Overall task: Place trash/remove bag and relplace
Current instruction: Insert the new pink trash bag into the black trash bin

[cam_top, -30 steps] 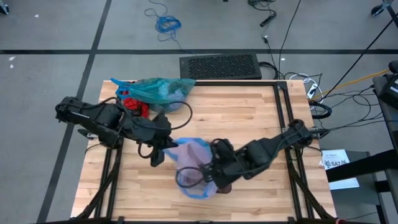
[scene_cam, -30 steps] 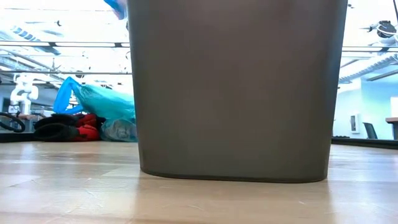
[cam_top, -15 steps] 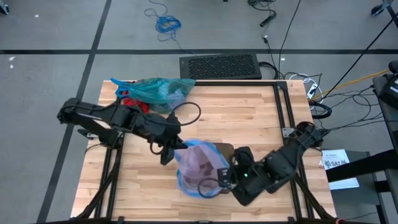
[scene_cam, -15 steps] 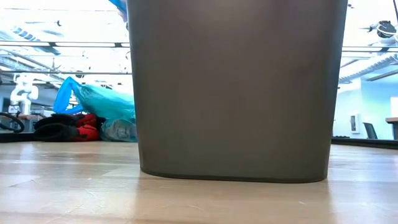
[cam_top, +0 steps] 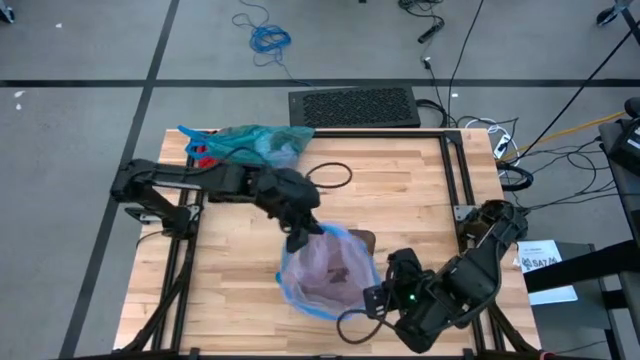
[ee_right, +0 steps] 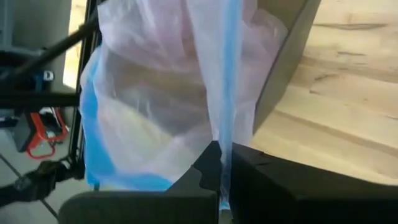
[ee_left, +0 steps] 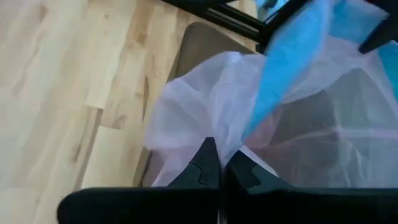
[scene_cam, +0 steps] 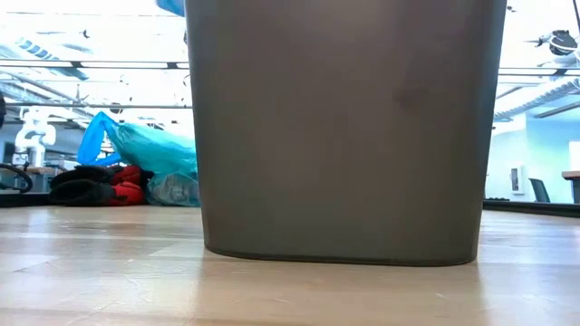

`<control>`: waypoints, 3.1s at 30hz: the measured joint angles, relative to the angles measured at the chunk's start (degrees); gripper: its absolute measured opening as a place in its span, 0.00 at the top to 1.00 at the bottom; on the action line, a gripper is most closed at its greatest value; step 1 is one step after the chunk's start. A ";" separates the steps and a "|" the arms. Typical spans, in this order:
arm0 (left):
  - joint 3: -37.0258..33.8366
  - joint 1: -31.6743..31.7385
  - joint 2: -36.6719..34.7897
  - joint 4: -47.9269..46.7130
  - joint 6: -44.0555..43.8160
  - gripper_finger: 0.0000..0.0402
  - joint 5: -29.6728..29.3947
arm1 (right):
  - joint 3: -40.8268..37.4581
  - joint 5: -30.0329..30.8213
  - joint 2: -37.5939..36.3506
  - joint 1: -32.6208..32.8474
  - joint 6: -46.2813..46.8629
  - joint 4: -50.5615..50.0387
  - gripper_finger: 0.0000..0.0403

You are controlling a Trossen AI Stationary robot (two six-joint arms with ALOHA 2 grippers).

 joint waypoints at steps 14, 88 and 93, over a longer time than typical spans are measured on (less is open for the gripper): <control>0.00 6.31 6.56 2.34 2.68 1.00 10.78 | -4.07 -5.30 0.00 -3.85 4.79 0.00 1.00; 11.69 9.51 -0.57 -5.06 20.72 0.66 4.75 | -4.07 -3.80 -2.47 -3.41 -3.70 0.00 1.00; 11.67 8.15 -0.36 -6.24 20.66 0.66 6.30 | -4.07 -3.82 -2.47 -3.41 -4.07 0.00 1.00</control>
